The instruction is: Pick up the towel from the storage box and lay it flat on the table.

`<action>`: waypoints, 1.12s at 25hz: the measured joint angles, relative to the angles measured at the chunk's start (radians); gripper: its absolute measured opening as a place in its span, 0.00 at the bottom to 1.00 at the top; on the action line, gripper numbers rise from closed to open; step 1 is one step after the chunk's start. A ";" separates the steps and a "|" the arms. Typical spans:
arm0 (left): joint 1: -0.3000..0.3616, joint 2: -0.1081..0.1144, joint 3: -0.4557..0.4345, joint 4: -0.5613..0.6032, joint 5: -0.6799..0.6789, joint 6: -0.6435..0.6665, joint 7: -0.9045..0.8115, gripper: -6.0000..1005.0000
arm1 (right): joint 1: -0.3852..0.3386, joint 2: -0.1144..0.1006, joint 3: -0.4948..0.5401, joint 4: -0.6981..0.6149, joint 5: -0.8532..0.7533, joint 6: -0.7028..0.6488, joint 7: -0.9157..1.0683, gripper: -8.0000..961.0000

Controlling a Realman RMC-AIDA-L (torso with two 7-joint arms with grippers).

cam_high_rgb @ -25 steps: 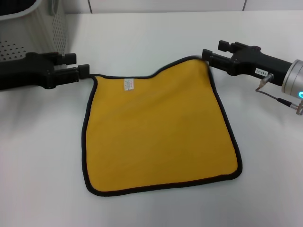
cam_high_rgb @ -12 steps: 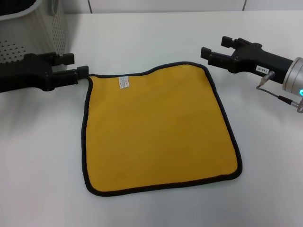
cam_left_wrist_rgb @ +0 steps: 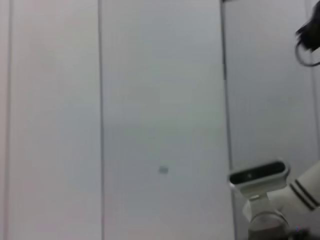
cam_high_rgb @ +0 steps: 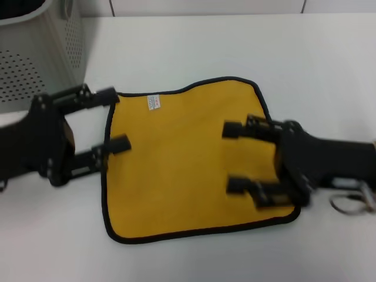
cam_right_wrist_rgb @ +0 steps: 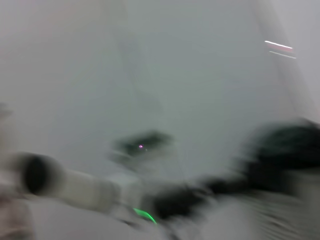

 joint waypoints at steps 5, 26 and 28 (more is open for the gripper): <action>0.042 -0.005 0.144 0.042 -0.018 0.009 -0.014 0.66 | -0.092 0.006 -0.035 -0.108 0.038 -0.090 0.029 0.90; -0.032 0.064 0.184 0.024 -0.042 0.011 -0.114 0.66 | -0.048 0.005 -0.100 -0.114 0.045 0.049 0.024 0.90; -0.033 0.065 0.183 0.024 -0.042 0.011 -0.119 0.66 | -0.048 0.005 -0.099 -0.113 0.046 0.050 0.017 0.90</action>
